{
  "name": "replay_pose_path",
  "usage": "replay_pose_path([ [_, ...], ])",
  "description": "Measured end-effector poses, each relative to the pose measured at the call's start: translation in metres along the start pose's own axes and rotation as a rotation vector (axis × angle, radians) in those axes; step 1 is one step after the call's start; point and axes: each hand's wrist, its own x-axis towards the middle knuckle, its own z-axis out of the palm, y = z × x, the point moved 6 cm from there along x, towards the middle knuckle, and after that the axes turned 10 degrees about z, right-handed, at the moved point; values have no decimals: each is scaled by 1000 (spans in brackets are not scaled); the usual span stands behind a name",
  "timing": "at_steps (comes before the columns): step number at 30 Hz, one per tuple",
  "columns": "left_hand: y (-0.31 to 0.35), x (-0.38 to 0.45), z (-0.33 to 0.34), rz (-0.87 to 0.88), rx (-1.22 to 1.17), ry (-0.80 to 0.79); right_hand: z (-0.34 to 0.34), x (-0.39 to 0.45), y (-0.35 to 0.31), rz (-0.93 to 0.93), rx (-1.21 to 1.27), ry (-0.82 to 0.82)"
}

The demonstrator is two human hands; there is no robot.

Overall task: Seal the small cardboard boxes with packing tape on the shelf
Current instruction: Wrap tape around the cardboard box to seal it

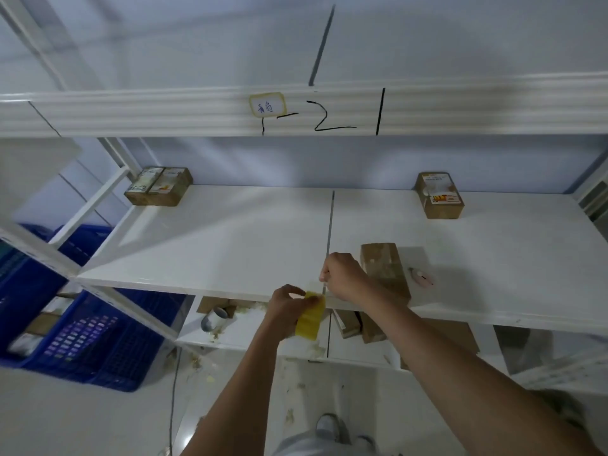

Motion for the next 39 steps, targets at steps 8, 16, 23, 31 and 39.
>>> replay_pose_path([
  [8,-40,-5,-13,-54,171,87,30,11,-8,40,8,11],
  [16,-93,25,-31,-180,28,131,66,35,-22,105,44,2],
  [23,-98,44,-39,-252,44,79,95,59,-28,141,2,-33],
  [31,-104,63,-46,-264,33,68,108,69,-34,104,-61,-6],
  [39,-107,73,-48,-234,36,43,106,65,-37,101,-96,116],
])
